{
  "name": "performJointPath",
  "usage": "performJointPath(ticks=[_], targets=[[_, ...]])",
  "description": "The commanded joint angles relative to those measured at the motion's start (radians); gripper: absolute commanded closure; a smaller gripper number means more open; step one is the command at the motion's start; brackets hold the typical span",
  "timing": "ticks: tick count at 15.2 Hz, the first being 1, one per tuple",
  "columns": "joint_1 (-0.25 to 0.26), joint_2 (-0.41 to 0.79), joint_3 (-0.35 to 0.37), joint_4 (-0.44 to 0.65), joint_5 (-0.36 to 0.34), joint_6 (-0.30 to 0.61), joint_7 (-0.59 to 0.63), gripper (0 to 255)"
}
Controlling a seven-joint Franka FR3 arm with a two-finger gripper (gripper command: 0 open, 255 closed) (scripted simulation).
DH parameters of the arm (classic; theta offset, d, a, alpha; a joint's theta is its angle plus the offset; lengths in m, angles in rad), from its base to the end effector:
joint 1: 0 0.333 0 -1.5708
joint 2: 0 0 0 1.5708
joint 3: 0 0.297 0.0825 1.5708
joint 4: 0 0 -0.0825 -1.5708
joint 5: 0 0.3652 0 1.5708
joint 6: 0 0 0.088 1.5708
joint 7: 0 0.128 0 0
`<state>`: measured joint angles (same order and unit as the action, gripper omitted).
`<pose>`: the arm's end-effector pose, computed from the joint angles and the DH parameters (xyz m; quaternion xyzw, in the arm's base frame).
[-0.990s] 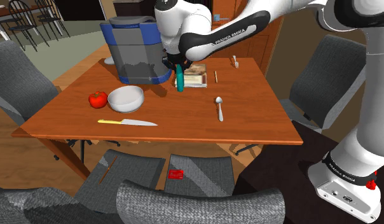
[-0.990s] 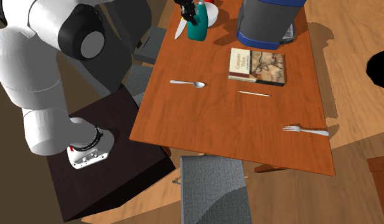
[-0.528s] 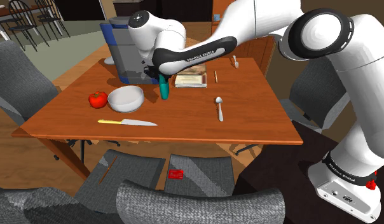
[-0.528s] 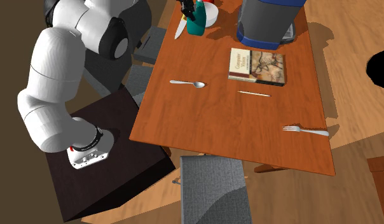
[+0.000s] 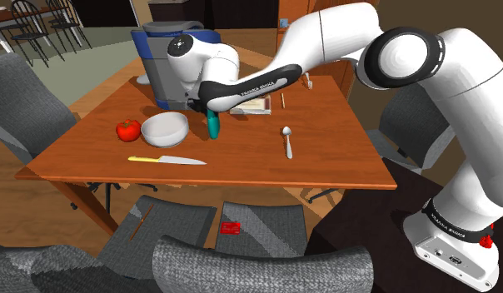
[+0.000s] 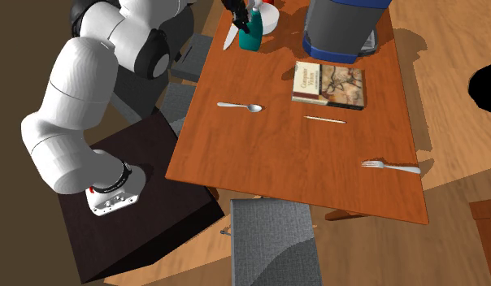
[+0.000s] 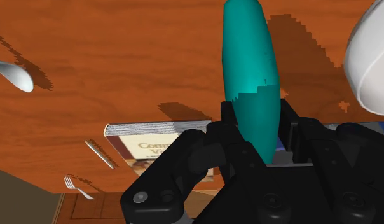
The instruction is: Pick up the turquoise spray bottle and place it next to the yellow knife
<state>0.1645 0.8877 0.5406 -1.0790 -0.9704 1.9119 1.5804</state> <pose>0.6853 0.3095 0.3211 0.8998 -0.3543 0.2385 0.0895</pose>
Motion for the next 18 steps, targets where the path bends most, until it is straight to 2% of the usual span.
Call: performJointPath(ticks=[1,6,14,15,18], targets=[[-0.001,0.008,-0.004,-0.014,-0.007,0.017,0.015,255],[-0.001,0.03,-0.014,-0.032,-0.022,0.05,0.04,255],[-0.001,0.03,-0.014,-0.032,-0.022,0.05,0.04,255],[-0.001,0.03,-0.014,-0.032,-0.022,0.05,0.04,0],[-0.001,0.03,-0.014,-0.032,-0.022,0.05,0.039,0]])
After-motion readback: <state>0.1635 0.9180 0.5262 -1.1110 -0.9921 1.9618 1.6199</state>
